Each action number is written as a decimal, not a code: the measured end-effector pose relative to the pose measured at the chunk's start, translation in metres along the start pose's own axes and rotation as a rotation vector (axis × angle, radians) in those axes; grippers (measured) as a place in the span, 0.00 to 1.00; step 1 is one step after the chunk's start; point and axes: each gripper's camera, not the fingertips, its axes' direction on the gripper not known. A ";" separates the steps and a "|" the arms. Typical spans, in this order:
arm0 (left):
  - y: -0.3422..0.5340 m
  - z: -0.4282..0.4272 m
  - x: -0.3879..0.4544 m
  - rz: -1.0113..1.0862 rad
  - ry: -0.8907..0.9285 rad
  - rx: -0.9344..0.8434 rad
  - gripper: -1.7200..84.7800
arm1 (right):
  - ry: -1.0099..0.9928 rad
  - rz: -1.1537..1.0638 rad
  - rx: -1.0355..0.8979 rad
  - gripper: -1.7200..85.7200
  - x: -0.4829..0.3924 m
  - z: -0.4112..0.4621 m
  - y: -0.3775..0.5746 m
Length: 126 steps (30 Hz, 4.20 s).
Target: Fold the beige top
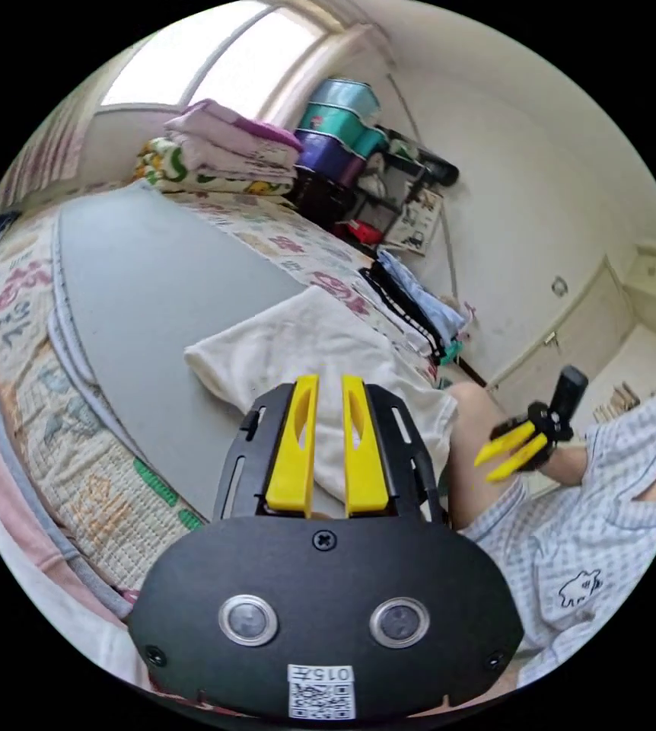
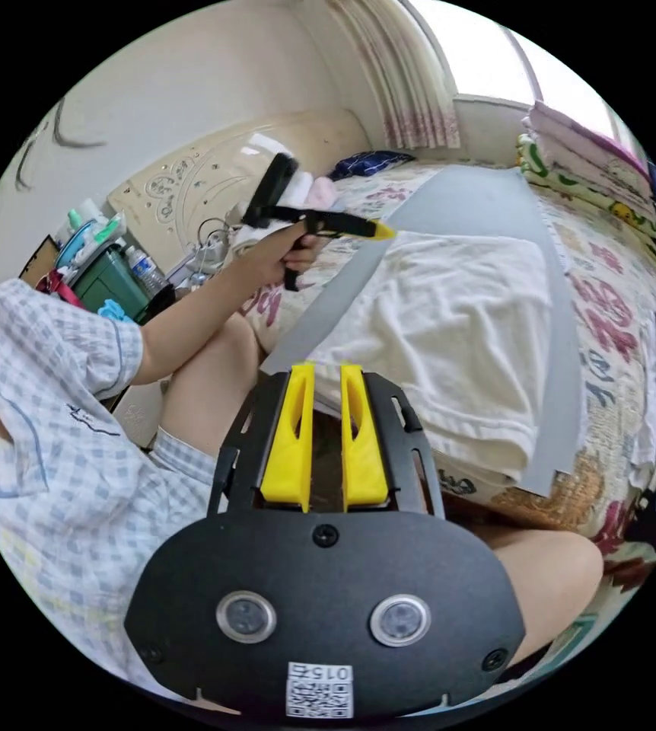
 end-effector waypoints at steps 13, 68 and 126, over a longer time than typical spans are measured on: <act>0.096 0.017 0.175 -0.010 -0.070 -0.168 0.12 | 0.203 0.171 -0.153 0.11 0.094 0.010 0.024; 0.168 -0.026 0.262 -0.231 -0.392 -0.114 0.01 | 0.396 -0.064 -0.194 0.09 0.044 0.119 0.006; 0.131 -0.046 0.129 -0.321 -0.318 0.051 0.09 | 0.041 0.313 0.020 0.03 -0.004 -0.150 -0.233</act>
